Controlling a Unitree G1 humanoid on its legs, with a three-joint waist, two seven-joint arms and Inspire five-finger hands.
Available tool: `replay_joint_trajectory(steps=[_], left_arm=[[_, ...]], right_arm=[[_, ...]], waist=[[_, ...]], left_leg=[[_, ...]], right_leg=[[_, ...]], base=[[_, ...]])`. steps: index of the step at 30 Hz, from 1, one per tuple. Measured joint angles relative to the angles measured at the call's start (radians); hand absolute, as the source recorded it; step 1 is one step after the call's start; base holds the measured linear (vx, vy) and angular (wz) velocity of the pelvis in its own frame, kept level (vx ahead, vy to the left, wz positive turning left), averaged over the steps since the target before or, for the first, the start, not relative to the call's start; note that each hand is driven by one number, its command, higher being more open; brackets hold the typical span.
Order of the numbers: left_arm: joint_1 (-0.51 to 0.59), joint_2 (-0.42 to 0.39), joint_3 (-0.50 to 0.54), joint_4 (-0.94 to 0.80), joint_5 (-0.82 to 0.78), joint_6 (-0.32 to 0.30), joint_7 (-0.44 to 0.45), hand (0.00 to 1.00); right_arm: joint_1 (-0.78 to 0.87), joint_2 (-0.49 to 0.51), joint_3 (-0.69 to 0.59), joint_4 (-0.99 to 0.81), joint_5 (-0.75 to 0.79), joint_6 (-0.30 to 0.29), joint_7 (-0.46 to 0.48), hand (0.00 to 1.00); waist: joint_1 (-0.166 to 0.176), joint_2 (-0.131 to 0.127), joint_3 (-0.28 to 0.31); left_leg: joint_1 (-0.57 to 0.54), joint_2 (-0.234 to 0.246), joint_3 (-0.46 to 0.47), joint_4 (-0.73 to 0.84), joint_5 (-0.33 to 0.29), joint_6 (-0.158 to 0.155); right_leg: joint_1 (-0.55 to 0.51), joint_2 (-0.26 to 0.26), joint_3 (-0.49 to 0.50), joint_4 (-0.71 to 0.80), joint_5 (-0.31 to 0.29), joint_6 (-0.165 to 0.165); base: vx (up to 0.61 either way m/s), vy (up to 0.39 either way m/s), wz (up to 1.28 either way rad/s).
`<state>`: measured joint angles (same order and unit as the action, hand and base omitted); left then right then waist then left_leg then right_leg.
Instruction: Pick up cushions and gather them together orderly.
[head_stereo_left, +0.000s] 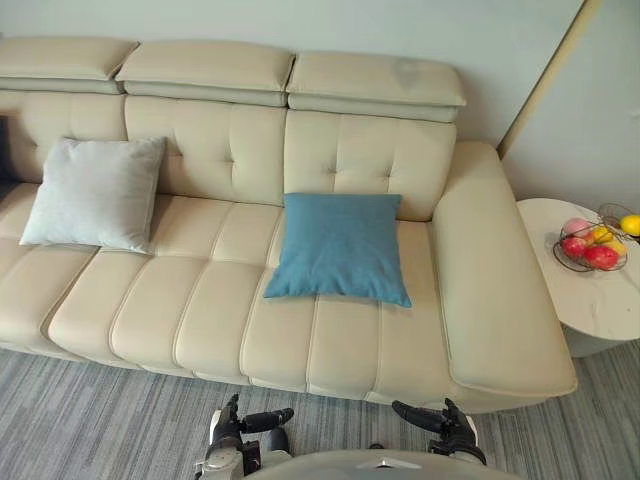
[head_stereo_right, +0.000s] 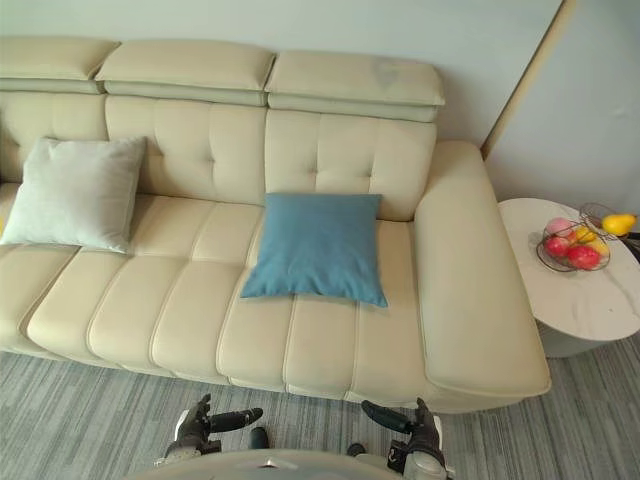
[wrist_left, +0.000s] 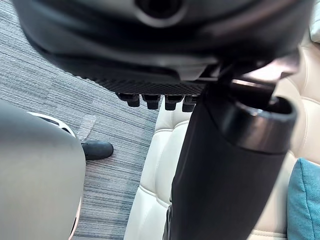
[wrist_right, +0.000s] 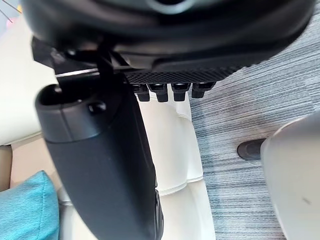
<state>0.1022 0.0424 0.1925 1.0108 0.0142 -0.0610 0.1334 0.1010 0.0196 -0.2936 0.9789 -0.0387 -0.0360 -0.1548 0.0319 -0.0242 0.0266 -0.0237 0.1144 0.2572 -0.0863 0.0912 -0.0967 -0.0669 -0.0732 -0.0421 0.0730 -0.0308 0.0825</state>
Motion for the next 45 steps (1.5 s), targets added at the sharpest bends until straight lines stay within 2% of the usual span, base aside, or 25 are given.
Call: replay_joint_trajectory(steps=[3, 4, 5, 6, 8, 9, 10, 12, 15, 16, 18, 19, 20, 22, 23, 24, 25, 26, 27, 29, 30, 32, 36, 41, 45], left_arm=[[-0.030, 0.000, -0.002, -0.001, 0.000, 0.001, -0.001, 1.00], [-0.044, -0.003, -0.005, -0.007, 0.000, 0.002, -0.001, 1.00], [-0.055, -0.010, 0.003, -0.008, 0.001, 0.001, 0.000, 1.00], [-0.064, -0.007, 0.012, -0.009, -0.002, 0.003, -0.001, 1.00], [-0.063, -0.007, 0.015, -0.035, -0.004, 0.004, 0.007, 1.00], [-0.058, -0.007, 0.021, -0.049, -0.004, 0.004, 0.008, 1.00], [-0.054, -0.006, 0.031, -0.068, -0.006, 0.004, 0.013, 1.00], [-0.051, -0.036, 0.032, -0.068, -0.010, 0.003, 0.021, 1.00], [-0.044, -0.042, 0.020, -0.068, -0.026, 0.006, 0.016, 1.00], [-0.047, -0.047, 0.018, -0.067, -0.027, 0.006, 0.015, 1.00], [-0.047, -0.050, 0.007, -0.066, -0.027, 0.006, 0.014, 1.00], [-0.056, -0.038, -0.011, -0.069, -0.026, 0.006, 0.011, 1.00], [-0.063, -0.037, -0.014, -0.071, -0.026, 0.007, 0.011, 1.00], [-0.078, -0.028, -0.014, -0.078, -0.026, 0.007, 0.013, 1.00], [-0.077, -0.028, -0.014, -0.079, -0.026, 0.007, 0.013, 1.00], [-0.077, -0.029, -0.013, -0.079, -0.026, 0.007, 0.013, 1.00], [-0.076, -0.032, -0.012, -0.079, -0.025, 0.007, 0.012, 1.00], [-0.073, -0.053, -0.010, -0.077, -0.024, 0.007, 0.012, 1.00], [-0.070, -0.045, -0.009, -0.076, -0.024, 0.009, 0.010, 1.00], [-0.062, -0.010, -0.011, -0.072, -0.022, 0.010, 0.013, 1.00], [-0.057, -0.009, -0.013, -0.069, -0.021, 0.010, 0.012, 1.00], [-0.052, -0.006, -0.019, -0.049, -0.010, 0.010, 0.010, 1.00], [-0.035, 0.019, -0.017, 0.001, -0.002, 0.027, 0.009, 1.00], [-0.035, 0.031, -0.017, 0.028, 0.027, 0.028, 0.002, 1.00], [-0.035, 0.025, -0.018, 0.045, 0.030, 0.028, -0.012, 1.00]], right_arm=[[-0.008, -0.001, 0.015, -0.001, 0.000, 0.012, -0.001, 1.00], [-0.013, -0.005, 0.027, -0.004, 0.001, 0.012, -0.002, 1.00], [-0.022, -0.004, 0.028, -0.006, 0.001, 0.015, -0.002, 1.00], [-0.025, -0.003, 0.031, -0.006, 0.001, 0.017, -0.001, 1.00], [-0.020, 0.000, 0.033, -0.005, 0.001, 0.015, -0.002, 1.00], [-0.027, 0.003, 0.034, -0.005, 0.001, 0.015, -0.002, 1.00], [-0.055, 0.012, 0.035, -0.005, 0.002, 0.014, -0.002, 1.00], [-0.079, 0.005, 0.031, -0.014, 0.002, 0.013, -0.009, 1.00], [-0.085, 0.008, 0.033, -0.015, 0.002, 0.013, -0.019, 1.00], [-0.085, 0.007, 0.041, -0.017, 0.002, 0.013, -0.025, 1.00], [-0.074, 0.006, 0.040, -0.020, 0.002, 0.015, -0.032, 1.00], [-0.060, 0.010, 0.039, -0.020, 0.003, 0.017, -0.035, 1.00], [-0.057, 0.012, 0.039, -0.020, 0.003, 0.019, -0.038, 1.00], [-0.036, 0.011, 0.039, -0.021, 0.018, 0.025, -0.048, 1.00], [-0.034, 0.010, 0.039, -0.021, 0.022, 0.025, -0.048, 1.00], [-0.030, 0.008, 0.039, -0.021, 0.023, 0.025, -0.047, 1.00], [-0.024, 0.006, 0.034, -0.021, 0.024, 0.024, -0.044, 1.00], [-0.027, 0.003, 0.017, -0.024, 0.024, 0.023, -0.038, 1.00], [-0.032, 0.008, 0.003, -0.020, 0.025, 0.024, -0.037, 1.00], [-0.028, 0.045, 0.000, 0.002, 0.040, 0.026, -0.014, 1.00], [-0.028, 0.046, -0.008, 0.009, 0.041, 0.026, -0.008, 1.00], [-0.033, 0.047, -0.049, 0.021, 0.041, 0.026, -0.006, 1.00], [-0.047, 0.045, -0.099, 0.052, 0.041, 0.027, 0.001, 1.00], [-0.047, 0.010, -0.124, 0.090, 0.041, 0.027, 0.001, 1.00], [-0.045, -0.017, -0.158, 0.110, 0.041, 0.032, -0.002, 1.00]], waist=[[0.003, -0.006, 0.029], [0.013, -0.002, 0.033], [0.020, 0.002, 0.044], [0.015, -0.003, 0.051], [0.018, -0.017, 0.047], [0.022, -0.022, 0.045], [0.038, -0.042, 0.040], [0.074, 0.007, 0.050], [0.083, 0.015, 0.052], [0.082, 0.035, 0.059], [0.073, 0.045, 0.061], [0.067, 0.035, 0.067], [0.067, 0.033, 0.070], [0.065, 0.001, 0.090], [0.065, 0.000, 0.090], [0.061, 0.001, 0.089], [0.054, 0.009, 0.084], [0.048, 0.030, 0.074], [0.048, 0.017, 0.074], [0.033, -0.042, 0.043], [0.027, -0.047, 0.040], [0.019, -0.037, 0.030], [0.016, -0.027, 0.018], [0.014, -0.025, 0.013], [0.004, -0.031, 0.011]], left_leg=[[-0.003, 0.007, 0.023, 0.030, -0.015, 0.019], [-0.038, 0.032, 0.021, 0.071, -0.035, 0.036], [-0.050, 0.045, 0.025, 0.089, -0.038, 0.041], [-0.067, 0.044, 0.015, 0.125, -0.039, 0.042], [-0.104, 0.039, -0.029, 0.181, -0.040, 0.044], [-0.126, 0.039, -0.032, 0.201, -0.040, 0.044], [-0.178, 0.039, -0.027, 0.249, -0.039, 0.042], [-0.209, 0.080, -0.018, 0.259, -0.018, 0.033], [-0.229, 0.092, -0.021, 0.245, 0.017, 0.017], [-0.244, 0.103, -0.034, 0.222, 0.058, 0.009], [-0.251, 0.104, -0.046, 0.168, 0.129, -0.004], [-0.258, 0.098, -0.046, 0.158, 0.131, 0.002], [-0.267, 0.097, -0.045, 0.189, 0.100, 0.008], [-0.295, 0.085, -0.050, 0.506, -0.119, 0.043], [-0.294, 0.088, -0.052, 0.540, -0.145, 0.045], [-0.289, 0.094, -0.055, 0.595, -0.187, 0.040], [-0.261, 0.105, -0.061, 0.653, -0.277, 0.021], [-0.237, 0.101, -0.071, 0.598, -0.337, 0.019], [-0.237, 0.085, -0.068, 0.586, -0.332, 0.028], [-0.198, 0.006, -0.048, 0.459, -0.271, 0.058], [-0.183, -0.019, -0.049, 0.423, -0.254, 0.069], [-0.151, -0.059, -0.046, 0.354, -0.222, 0.090], [-0.077, -0.089, -0.024, 0.221, -0.151, 0.091], [0.011, -0.096, -0.028, 0.061, -0.064, 0.074], [0.059, -0.095, -0.035, 0.000, -0.042, 0.068]], right_leg=[[-0.045, -0.002, -0.011, 0.096, 0.005, 0.007], [-0.066, 0.008, -0.014, 0.112, 0.023, 0.031], [-0.095, -0.004, -0.030, 0.212, -0.013, 0.012], [-0.147, -0.038, -0.061, 0.481, -0.099, 0.004], [-0.135, -0.078, -0.063, 0.723, -0.127, 0.042], [-0.123, -0.085, -0.055, 0.728, -0.124, 0.047], [-0.099, -0.085, -0.039, 0.646, -0.146, 0.079], [-0.036, -0.033, -0.068, 0.468, -0.203, 0.028], [0.018, -0.011, -0.099, 0.331, -0.241, -0.003], [0.035, 0.004, -0.124, 0.266, -0.247, -0.013], [0.030, 0.014, -0.166, 0.250, -0.246, -0.026], [0.021, 0.002, -0.213, 0.241, -0.242, -0.047], [0.018, -0.003, -0.228, 0.244, -0.239, -0.050], [0.016, -0.059, -0.260, 0.260, -0.221, -0.037], [0.015, -0.065, -0.260, 0.259, -0.217, -0.033], [0.014, -0.072, -0.260, 0.257, -0.210, -0.023], [0.010, -0.085, -0.260, 0.255, -0.196, 0.000], [0.004, -0.083, -0.255, 0.252, -0.184, 0.020], [0.001, -0.088, -0.250, 0.246, -0.180, 0.030], [0.009, -0.123, -0.217, 0.171, -0.151, 0.030], [0.021, -0.127, -0.203, 0.146, -0.139, 0.021], [0.040, -0.133, -0.168, 0.097, -0.096, 0.022], [0.073, -0.133, -0.140, 0.021, -0.051, 0.020], [0.097, -0.108, -0.139, -0.009, -0.047, 0.023], [0.124, -0.096, -0.136, -0.030, -0.046, 0.021]], base=[[-0.07, 0.024, -0.23], [-0.14, -0.018, -0.11], [-0.16, -0.033, 0.03], [-0.11, -0.080, 0.25], [-0.07, -0.185, 0.53], [-0.13, -0.277, 0.23], [-0.18, -0.240, -0.15], [-0.19, -0.201, -0.37], [-0.18, -0.164, -0.06], [-0.30, -0.178, 0.21], [-0.27, -0.070, 0.44], [-0.28, 0.036, 0.51], [-0.20, 0.077, 0.53], [-0.18, 0.141, 0.34], [-0.13, 0.168, 0.18], [-0.11, 0.276, 0.14], [-0.12, 0.379, 0.16], [-0.10, 0.333, 0.13], [-0.08, 0.249, 0.08], [-0.04, 0.227, 0.18], [0.00, 0.158, 0.29], [-0.02, 0.108, 0.18], [0.01, 0.036, -0.11], [0.02, -0.064, -0.03], [0.02, -0.044, -0.06]])
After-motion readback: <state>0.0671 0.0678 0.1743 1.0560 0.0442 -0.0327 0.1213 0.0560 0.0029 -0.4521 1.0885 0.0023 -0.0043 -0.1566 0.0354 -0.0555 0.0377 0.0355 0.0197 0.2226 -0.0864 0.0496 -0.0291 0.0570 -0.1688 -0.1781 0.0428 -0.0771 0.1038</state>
